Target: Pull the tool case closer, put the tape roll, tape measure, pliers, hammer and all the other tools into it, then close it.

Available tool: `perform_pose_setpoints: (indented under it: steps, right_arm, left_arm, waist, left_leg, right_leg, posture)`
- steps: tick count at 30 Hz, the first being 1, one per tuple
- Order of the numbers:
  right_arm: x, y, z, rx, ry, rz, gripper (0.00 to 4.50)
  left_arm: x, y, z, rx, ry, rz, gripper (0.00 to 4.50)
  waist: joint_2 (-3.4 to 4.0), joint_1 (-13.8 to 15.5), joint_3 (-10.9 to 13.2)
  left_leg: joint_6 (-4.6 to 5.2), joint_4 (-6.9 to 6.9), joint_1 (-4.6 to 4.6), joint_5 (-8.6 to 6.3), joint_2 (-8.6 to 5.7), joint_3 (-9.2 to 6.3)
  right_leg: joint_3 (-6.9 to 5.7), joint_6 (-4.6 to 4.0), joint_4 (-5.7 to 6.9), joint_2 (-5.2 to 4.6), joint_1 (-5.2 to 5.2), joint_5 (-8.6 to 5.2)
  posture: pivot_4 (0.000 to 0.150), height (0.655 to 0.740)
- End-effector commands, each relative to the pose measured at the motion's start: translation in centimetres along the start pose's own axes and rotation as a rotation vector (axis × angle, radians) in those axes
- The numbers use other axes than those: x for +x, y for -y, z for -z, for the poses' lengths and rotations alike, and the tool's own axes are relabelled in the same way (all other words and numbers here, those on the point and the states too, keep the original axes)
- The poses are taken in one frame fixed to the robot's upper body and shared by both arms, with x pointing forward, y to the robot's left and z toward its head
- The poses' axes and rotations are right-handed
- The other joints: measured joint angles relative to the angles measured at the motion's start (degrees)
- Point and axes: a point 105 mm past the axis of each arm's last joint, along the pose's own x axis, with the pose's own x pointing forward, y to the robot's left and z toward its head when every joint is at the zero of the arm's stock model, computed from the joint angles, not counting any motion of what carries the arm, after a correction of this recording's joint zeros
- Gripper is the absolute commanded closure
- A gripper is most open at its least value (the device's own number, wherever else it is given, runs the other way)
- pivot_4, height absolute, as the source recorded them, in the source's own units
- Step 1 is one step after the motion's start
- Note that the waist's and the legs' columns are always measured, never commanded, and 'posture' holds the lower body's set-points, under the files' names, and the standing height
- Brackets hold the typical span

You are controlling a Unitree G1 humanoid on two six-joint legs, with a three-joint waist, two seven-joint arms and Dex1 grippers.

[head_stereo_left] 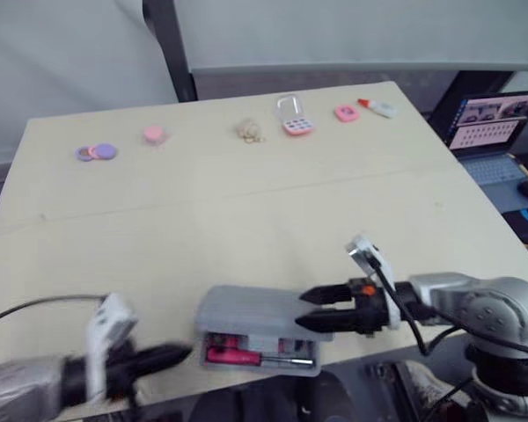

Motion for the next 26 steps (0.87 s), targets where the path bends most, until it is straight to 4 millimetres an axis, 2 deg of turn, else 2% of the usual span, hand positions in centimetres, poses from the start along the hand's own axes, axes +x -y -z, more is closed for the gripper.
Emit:
perform_pose_setpoints:
  steps: [1, 3, 5, 9, 12, 17, 20, 26]
  right_arm:
    - [-0.9, -1.5, 1.6, -0.058, -0.059, 0.033, 0.10]
    - [-1.5, -1.5, 2.7, -0.065, -0.078, 0.087, 0.10]
    - [-2.2, -1.2, 3.6, -0.075, -0.079, 0.136, 0.10]
    - [-4.4, -0.1, 5.7, -0.114, -0.085, 0.247, 0.10]
    - [-6.5, 1.0, 7.3, -0.165, -0.047, 0.329, 0.10]
    - [-8.8, 2.0, 9.0, -0.268, -0.030, 0.417, 0.10]
    - [-9.4, 2.7, 8.9, -0.347, -0.009, 0.472, 0.10]
    - [-9.6, 3.2, 8.6, -0.380, 0.003, 0.499, 0.10]
  left_arm:
    - [-4.3, 1.5, 0.3, -0.097, -0.004, 0.030, 4.50]
    - [-5.8, -1.1, 0.4, -0.098, 0.025, -0.092, 4.50]
    - [-6.3, -2.4, 0.4, -0.073, 0.029, -0.105, 4.50]
    - [-6.0, -4.6, 0.4, 0.009, 0.021, -0.113, 4.50]
    - [-4.8, -6.1, -0.7, 0.081, 0.036, -0.113, 4.50]
    - [-3.4, -7.3, -2.4, 0.176, 0.085, -0.110, 4.50]
    - [-2.6, -8.1, -2.6, 0.203, 0.088, -0.130, 4.50]
    - [-1.2, -8.1, -2.9, 0.246, 0.108, -0.089, 4.50]
  waist:
    - [0.23, 1.4, 0.2]
    - [0.55, 3.0, 0.2]
    - [0.52, 3.3, 0.2]
    - [0.30, 3.0, 0.1]
    - [0.04, 2.8, 0.0]
    - [-0.38, 2.5, 0.0]
    - [-0.40, 2.1, 0.0]
    - [-0.32, 2.2, 0.1]
  left_leg:
    - [0.02, 0.02, -0.01, 0.00, -0.09, -0.02]
    - [0.08, 0.03, 0.00, 0.03, -0.48, 0.29]
    - [0.06, 0.01, 0.01, 0.05, -0.49, 0.51]
    - [0.04, -0.07, 0.02, 0.04, -0.34, 0.57]
    - [0.11, -0.13, 0.03, -0.01, -0.29, 0.57]
    - [0.22, -0.09, 0.09, -0.07, -0.26, 0.55]
    - [0.22, -0.03, 0.14, -0.07, -0.20, 0.59]
    - [0.16, -0.03, 0.20, -0.05, -0.15, 0.54]
  right_leg:
    - [-0.05, -0.01, -0.24, 0.00, 0.10, 0.00]
    - [0.02, 0.05, -0.47, 0.00, 0.16, 0.03]
    - [0.06, 0.01, -0.42, 0.02, 0.13, 0.02]
    - [0.18, -0.06, -0.31, 0.18, 0.05, 0.03]
    - [0.30, -0.03, -0.21, 0.27, 0.05, 0.05]
    - [0.41, 0.07, -0.26, 0.30, 0.09, 0.13]
    - [0.49, 0.23, -0.28, 0.30, 0.12, 0.24]
    - [0.52, 0.21, -0.22, 0.31, 0.12, 0.24]
  posture:
    - [0.150, 0.7400]
    - [0.150, 0.7400]
    - [0.150, 0.7400]
    - [0.150, 0.7400]
    - [0.150, 0.7400]
    - [0.150, 0.7400]
    - [0.150, 0.7400]
    - [0.150, 0.7400]
